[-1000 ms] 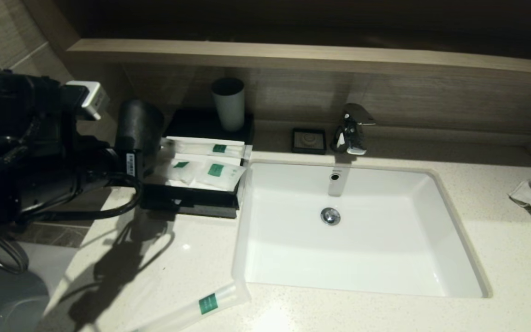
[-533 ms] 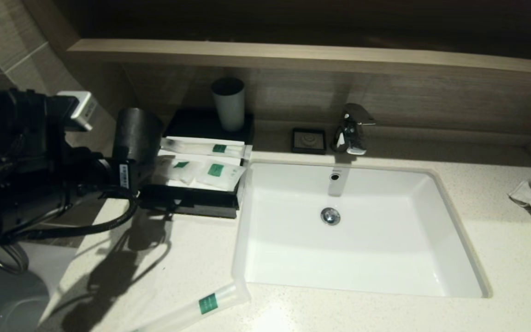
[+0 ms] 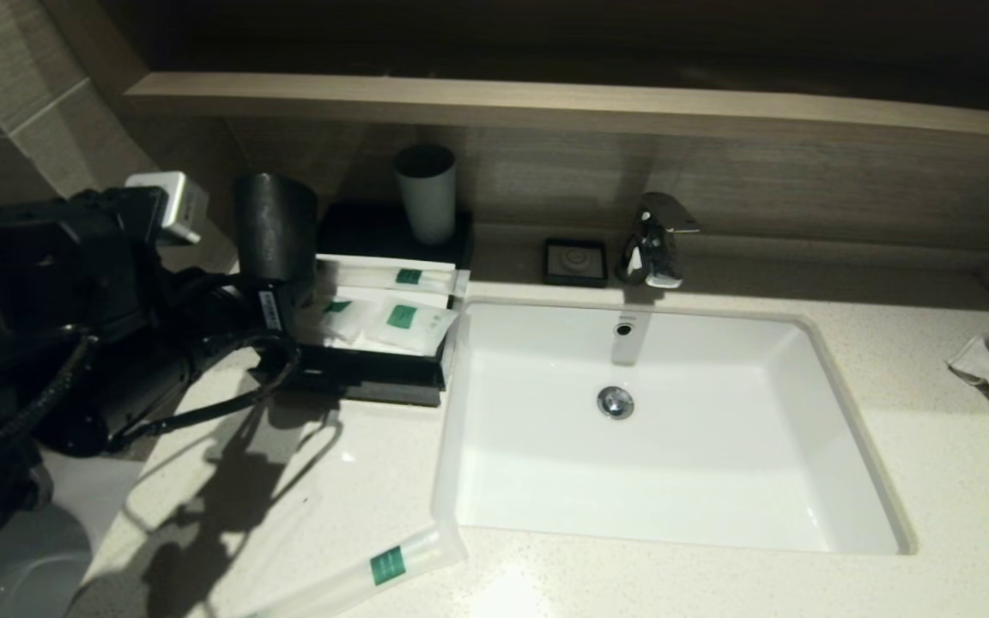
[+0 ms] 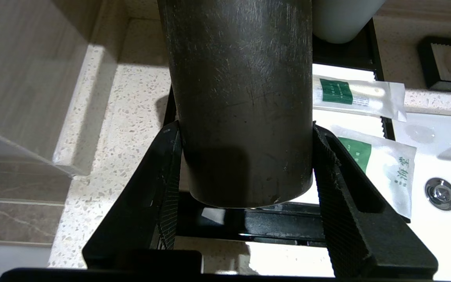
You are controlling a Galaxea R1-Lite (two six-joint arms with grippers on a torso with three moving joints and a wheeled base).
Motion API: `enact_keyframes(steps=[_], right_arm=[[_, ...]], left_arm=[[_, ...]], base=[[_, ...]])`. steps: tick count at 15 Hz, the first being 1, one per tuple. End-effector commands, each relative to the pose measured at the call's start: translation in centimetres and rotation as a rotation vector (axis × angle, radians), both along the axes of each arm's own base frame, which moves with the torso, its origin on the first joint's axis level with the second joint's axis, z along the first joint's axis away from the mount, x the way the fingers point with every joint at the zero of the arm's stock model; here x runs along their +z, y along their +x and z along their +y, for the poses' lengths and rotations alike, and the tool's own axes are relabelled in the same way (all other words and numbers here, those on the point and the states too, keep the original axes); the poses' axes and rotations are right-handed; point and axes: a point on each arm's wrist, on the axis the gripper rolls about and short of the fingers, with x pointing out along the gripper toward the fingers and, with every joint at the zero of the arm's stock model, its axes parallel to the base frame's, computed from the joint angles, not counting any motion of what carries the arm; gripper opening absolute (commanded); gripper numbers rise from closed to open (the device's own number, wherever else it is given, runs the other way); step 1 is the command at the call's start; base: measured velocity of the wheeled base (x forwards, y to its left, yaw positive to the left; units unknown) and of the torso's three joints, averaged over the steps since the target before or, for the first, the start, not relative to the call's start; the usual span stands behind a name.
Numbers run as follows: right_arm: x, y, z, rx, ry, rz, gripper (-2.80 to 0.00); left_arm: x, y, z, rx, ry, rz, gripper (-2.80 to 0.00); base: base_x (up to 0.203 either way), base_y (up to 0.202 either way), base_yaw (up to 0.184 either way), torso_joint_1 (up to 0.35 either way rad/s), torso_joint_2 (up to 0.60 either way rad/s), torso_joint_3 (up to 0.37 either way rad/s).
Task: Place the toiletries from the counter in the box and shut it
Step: Place the cup on the storage box
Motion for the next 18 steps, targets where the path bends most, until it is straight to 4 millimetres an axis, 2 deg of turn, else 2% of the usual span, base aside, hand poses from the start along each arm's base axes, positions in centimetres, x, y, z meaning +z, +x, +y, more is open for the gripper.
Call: enact_keyframes(steps=[1, 7, 15, 18], right_arm=[[0.0, 0.0, 0.0, 0.000, 0.000, 0.000, -2.80], [0.0, 0.0, 0.0, 0.000, 0.000, 0.000, -2.80], [0.0, 0.0, 0.0, 0.000, 0.000, 0.000, -2.80], [0.0, 0.0, 0.0, 0.000, 0.000, 0.000, -2.80]], left_arm=[[-1.1, 1.1, -0.4, 0.001, 0.009, 0.014, -2.80], [-1.3, 2.9, -1.1, 0.001, 0.035, -0.126, -2.80], [-3.4, 5.6, -2.1, 0.006, 0.057, -0.176, -2.80], [-3.3, 6.4, -2.3, 0.012, 0.050, -0.209, -2.80]], base=[[0.000, 0.000, 0.000, 0.000, 0.00, 0.000], [0.000, 0.000, 0.000, 0.000, 0.00, 0.000], [0.000, 0.000, 0.000, 0.000, 0.00, 0.000], [0.000, 0.000, 0.000, 0.000, 0.00, 0.000]])
